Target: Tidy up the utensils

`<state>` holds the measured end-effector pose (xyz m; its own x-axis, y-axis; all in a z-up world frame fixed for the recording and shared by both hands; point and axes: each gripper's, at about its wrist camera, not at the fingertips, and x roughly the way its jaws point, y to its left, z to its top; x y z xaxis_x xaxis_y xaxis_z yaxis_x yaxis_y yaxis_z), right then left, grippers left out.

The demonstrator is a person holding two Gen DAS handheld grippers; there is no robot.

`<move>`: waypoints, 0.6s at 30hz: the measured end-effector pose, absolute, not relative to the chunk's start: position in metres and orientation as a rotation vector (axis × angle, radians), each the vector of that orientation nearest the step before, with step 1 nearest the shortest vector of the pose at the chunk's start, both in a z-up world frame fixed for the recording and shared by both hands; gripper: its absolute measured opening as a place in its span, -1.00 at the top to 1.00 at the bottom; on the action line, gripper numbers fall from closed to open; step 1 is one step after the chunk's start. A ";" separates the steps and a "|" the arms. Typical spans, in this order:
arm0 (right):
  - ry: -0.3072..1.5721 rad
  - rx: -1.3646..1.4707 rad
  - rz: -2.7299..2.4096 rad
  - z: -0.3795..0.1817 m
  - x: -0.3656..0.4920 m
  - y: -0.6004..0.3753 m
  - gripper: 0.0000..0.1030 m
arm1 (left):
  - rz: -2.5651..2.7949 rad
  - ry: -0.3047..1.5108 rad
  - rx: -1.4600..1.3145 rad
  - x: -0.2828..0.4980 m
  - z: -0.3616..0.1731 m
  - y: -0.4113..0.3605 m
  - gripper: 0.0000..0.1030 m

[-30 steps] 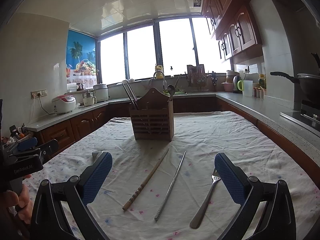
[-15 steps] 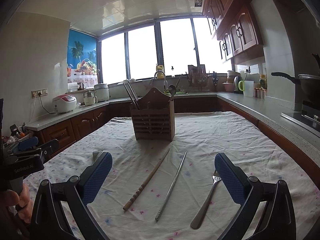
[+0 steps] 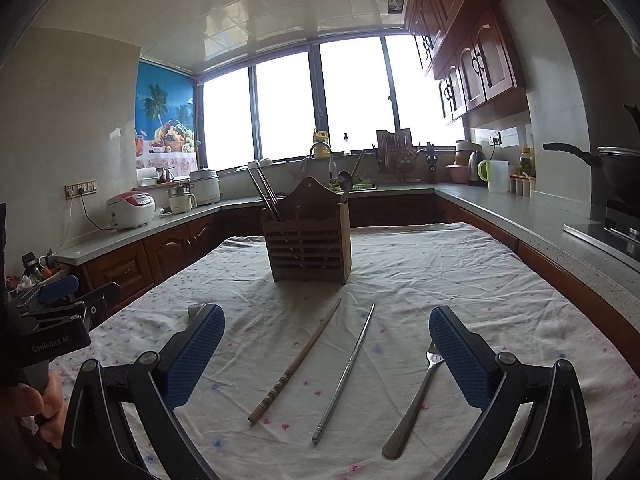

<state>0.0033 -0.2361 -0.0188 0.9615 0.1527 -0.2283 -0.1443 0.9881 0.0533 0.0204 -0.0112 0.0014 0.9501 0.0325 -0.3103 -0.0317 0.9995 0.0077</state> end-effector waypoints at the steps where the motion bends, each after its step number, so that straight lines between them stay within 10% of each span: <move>1: 0.233 0.036 0.151 -0.019 0.003 -0.236 -1.00 | 0.030 0.317 0.001 0.021 0.002 -0.011 -1.00; 18: 0.227 0.038 0.152 -0.016 0.004 -0.238 -1.00 | 0.023 0.328 -0.001 0.024 0.002 -0.013 -1.00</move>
